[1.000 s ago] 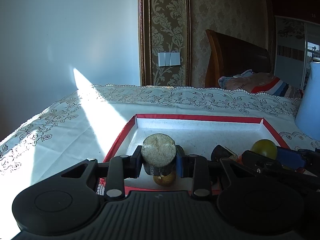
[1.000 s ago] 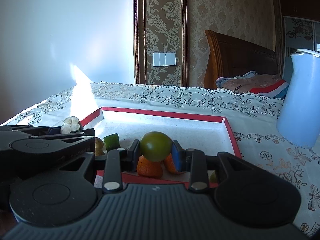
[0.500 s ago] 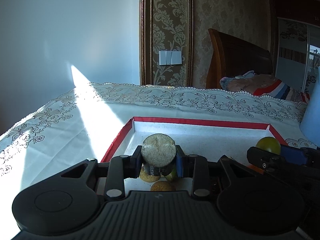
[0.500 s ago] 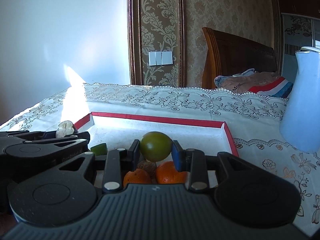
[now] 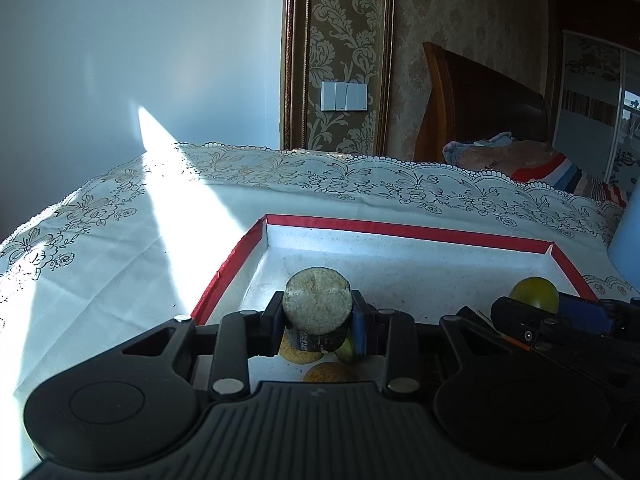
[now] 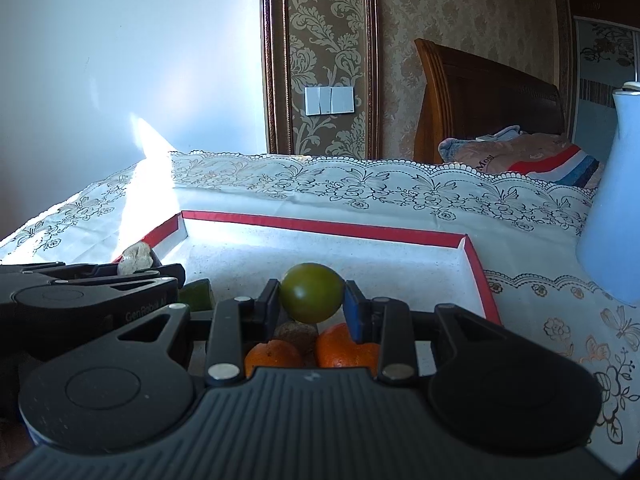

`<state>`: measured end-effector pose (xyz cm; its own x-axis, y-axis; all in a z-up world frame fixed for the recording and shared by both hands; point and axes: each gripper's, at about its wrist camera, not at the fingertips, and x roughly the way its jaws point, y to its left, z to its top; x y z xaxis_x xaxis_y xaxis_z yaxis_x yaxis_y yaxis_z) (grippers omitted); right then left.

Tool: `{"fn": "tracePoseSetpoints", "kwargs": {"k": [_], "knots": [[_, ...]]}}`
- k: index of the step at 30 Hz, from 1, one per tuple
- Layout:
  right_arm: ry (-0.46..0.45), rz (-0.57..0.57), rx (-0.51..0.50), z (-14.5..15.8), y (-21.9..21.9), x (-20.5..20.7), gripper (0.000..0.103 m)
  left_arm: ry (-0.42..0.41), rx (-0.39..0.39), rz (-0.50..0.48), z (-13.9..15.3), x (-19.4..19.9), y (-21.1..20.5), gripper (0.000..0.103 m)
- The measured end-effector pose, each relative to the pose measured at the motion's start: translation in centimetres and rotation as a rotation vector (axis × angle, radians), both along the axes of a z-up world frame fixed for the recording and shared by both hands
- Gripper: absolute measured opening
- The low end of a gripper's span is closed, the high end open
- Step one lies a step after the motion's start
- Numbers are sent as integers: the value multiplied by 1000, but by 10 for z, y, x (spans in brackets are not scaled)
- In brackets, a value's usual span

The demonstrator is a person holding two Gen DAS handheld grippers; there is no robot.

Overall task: Organize fruits
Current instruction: 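Open the left tool to drop the eggplant slice while the right tool releases the green fruit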

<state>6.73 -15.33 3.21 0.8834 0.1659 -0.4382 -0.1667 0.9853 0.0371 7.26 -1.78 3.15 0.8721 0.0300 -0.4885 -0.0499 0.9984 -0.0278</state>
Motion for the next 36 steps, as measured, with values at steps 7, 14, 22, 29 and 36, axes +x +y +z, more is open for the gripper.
{"fn": "tracePoseSetpoints", "kwargs": {"k": [7,14,22,29,36], "knots": [[1,26,-19,-3,8,5,32,-2,19,7,-1,6,-2,32],[5,26,-15,-6,10,11,32,1,30,17,-1,11,-2,32],[-6,17,-12,-9,8,13,32,25,17,4,-2,17,-2,32],[6,3,8,-11,4,17,32,37,19,-9,-2,23,-5,32],[1,-10,20,-13,2,17,32,21,54,-10,-5,22,-9,32]]}}
